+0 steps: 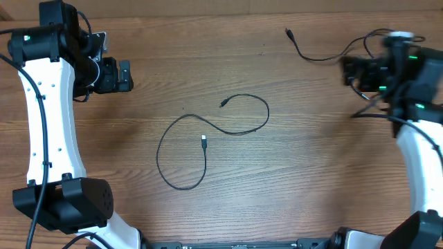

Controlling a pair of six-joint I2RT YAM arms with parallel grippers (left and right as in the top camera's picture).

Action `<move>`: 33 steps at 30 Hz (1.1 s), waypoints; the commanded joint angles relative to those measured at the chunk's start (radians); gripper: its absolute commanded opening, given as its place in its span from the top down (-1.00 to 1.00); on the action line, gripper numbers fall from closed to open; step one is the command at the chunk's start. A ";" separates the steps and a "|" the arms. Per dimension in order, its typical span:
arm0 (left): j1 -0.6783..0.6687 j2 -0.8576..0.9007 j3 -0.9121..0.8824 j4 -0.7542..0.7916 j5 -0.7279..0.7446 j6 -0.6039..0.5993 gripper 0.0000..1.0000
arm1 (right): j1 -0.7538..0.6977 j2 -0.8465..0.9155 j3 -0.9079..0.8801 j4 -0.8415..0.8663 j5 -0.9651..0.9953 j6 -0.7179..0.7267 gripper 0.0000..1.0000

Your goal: Untangle cables

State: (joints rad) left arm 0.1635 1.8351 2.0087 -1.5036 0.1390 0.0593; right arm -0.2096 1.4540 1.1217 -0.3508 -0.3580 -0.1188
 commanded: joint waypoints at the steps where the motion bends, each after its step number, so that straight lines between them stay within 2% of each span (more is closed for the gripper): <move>1: -0.007 0.004 -0.004 -0.002 0.010 0.016 -0.99 | 0.126 -0.005 0.005 -0.048 0.108 -0.054 -0.95; 7: -0.007 0.004 -0.004 -0.002 0.010 0.016 -0.99 | 0.345 -0.002 0.005 -0.179 0.211 -0.271 -1.00; 13: -0.007 0.004 -0.004 -0.002 0.010 0.016 -0.99 | 0.452 0.027 0.003 -0.253 0.163 -0.271 -1.00; 18: -0.007 0.004 -0.004 -0.002 0.011 0.016 -0.99 | 0.502 0.047 0.003 -0.272 0.020 -0.272 -1.00; 33: -0.008 0.004 -0.004 -0.002 0.010 0.016 -0.99 | 0.517 0.048 0.003 -0.230 -0.093 -0.272 -1.00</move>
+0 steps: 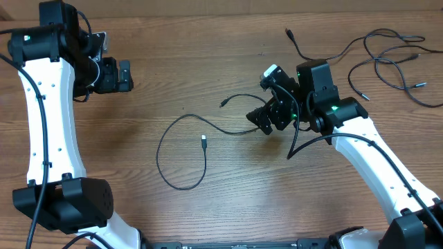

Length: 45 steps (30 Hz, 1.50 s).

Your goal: Untangle cables

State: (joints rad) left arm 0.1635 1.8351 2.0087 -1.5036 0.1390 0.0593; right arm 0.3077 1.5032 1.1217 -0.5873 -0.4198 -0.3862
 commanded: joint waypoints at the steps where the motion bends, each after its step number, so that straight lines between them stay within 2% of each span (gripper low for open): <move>1: -0.008 0.004 -0.004 -0.002 0.010 0.016 -0.99 | 0.000 0.001 0.003 0.006 -0.031 -0.005 -1.00; 15: -0.005 0.004 -0.004 -0.002 0.010 0.016 -0.99 | 0.010 0.063 0.002 0.013 -0.032 -0.016 -1.00; 22: -0.007 0.004 -0.004 -0.002 0.011 0.016 -0.99 | 0.049 0.064 0.001 0.010 -0.030 -0.151 -1.00; 28: -0.007 0.004 -0.004 -0.002 0.011 0.016 -0.99 | 0.058 0.083 0.001 0.026 -0.027 -0.181 -1.00; 36: -0.007 0.004 -0.004 -0.002 0.011 0.016 -0.99 | 0.060 0.189 0.001 0.025 -0.045 -0.263 -1.00; 42: -0.007 0.004 -0.004 -0.002 0.011 0.016 -0.99 | 0.109 0.264 0.001 0.021 -0.077 -0.431 -1.00; 45: -0.007 0.004 -0.004 -0.002 0.011 0.016 -0.99 | 0.145 0.295 0.001 0.052 -0.032 -0.454 -1.00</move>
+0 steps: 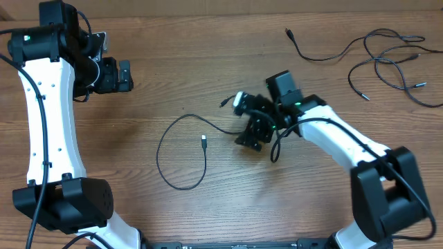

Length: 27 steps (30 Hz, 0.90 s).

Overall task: Untangle cables
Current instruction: 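Lower the right gripper onto the center black cable and grasp it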

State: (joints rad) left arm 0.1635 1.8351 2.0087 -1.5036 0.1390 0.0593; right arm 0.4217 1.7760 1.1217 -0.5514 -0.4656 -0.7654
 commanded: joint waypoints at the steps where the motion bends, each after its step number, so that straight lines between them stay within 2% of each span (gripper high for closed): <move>1: -0.007 0.004 -0.004 -0.002 0.010 0.016 -0.99 | 0.043 0.034 0.001 0.031 0.026 -0.075 -1.00; 6: -0.007 0.004 -0.004 -0.002 0.010 0.016 -0.99 | 0.073 0.074 0.001 0.080 0.066 -0.083 -1.00; 16: -0.007 0.004 -0.004 -0.002 0.011 0.016 -0.99 | 0.073 0.134 0.001 0.111 0.072 -0.108 -0.68; 22: -0.007 0.004 -0.004 -0.002 0.011 0.016 -0.98 | 0.073 0.176 0.001 0.138 0.077 -0.108 -0.39; 27: -0.007 0.004 -0.004 -0.002 0.010 0.016 -0.99 | 0.073 0.180 0.001 0.142 0.087 -0.108 -0.35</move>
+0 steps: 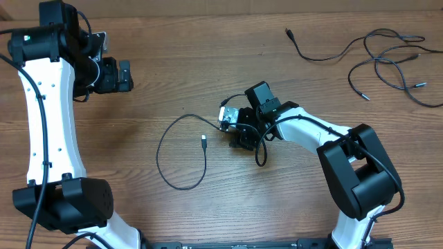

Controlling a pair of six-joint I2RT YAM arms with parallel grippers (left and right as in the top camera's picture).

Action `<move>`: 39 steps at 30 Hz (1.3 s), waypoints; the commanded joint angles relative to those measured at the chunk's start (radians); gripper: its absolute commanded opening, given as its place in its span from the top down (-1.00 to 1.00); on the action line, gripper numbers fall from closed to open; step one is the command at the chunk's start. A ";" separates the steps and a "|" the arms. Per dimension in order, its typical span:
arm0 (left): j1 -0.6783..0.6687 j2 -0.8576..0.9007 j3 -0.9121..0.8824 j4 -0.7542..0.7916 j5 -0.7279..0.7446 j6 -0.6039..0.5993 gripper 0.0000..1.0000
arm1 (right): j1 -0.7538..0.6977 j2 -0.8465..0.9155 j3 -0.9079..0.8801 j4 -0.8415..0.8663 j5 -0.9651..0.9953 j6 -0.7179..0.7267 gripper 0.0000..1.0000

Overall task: Untangle cables
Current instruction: 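Lower the right gripper onto the center black cable and grasp it, then lift the black cable and carry it toward the upper right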

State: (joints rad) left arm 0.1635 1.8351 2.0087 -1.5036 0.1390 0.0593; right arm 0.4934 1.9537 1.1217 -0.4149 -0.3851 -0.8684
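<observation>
A thin black cable (165, 135) lies in a loop at the table's middle. One plug (203, 140) rests inside the loop and the other end (223, 104) points up and to the right. My right gripper (232, 127) is low over the cable's right-hand stretch. Its fingers (226, 115) stand apart on either side of the wire, and the arm hides the cable's right loop. My left gripper (125, 75) hangs far off at the upper left, away from any cable. Its jaw state is unclear from above.
More black cables (387, 62) lie loosely crossed at the far right. One long strand (315, 57) runs left from them to a plug (288, 32). The left arm's white links (48, 124) stand along the left edge.
My right gripper has shifted a little left and down onto the middle cable, and its fingers look closer together. The cable's left loop and the left arm have not moved.
At first my right gripper was at the far right, by the crossed cables. Then it was over the right loop of the middle cable, then lower and further left, and now it sits on that cable near its upper end. The left arm stayed still.
</observation>
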 commanded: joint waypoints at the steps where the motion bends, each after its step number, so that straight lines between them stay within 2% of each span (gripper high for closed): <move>1: -0.007 0.004 -0.004 -0.002 0.011 0.016 -0.99 | 0.001 0.003 0.001 0.006 0.012 -0.005 -0.36; 3: -0.007 0.004 -0.004 -0.002 0.011 0.016 -0.99 | 0.001 0.006 0.001 0.010 0.026 -0.005 -0.32; 6: -0.007 0.004 -0.004 -0.002 0.011 0.016 -0.99 | 0.001 0.009 0.001 0.011 0.029 -0.005 -0.06; 11: -0.007 0.004 -0.004 -0.002 0.011 0.016 -0.99 | 0.001 0.009 0.001 0.010 0.029 -0.005 0.69; 14: -0.007 0.004 -0.004 -0.002 0.010 0.016 -0.99 | 0.001 0.009 0.001 0.010 0.029 -0.004 0.92; 21: -0.007 0.004 -0.004 -0.002 0.011 0.016 -0.99 | 0.001 0.006 0.003 -0.005 0.029 0.007 0.93; 29: -0.007 0.004 -0.004 -0.002 0.011 0.016 -0.99 | 0.001 -0.082 0.070 -0.149 0.026 0.022 0.93; 39: -0.007 0.004 -0.004 -0.002 0.011 0.016 -0.99 | 0.001 -0.306 0.267 -0.284 0.026 0.347 0.93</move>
State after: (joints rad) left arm 0.1635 1.8351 2.0087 -1.5036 0.1390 0.0593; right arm 0.4934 1.7439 1.3224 -0.6830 -0.3546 -0.6552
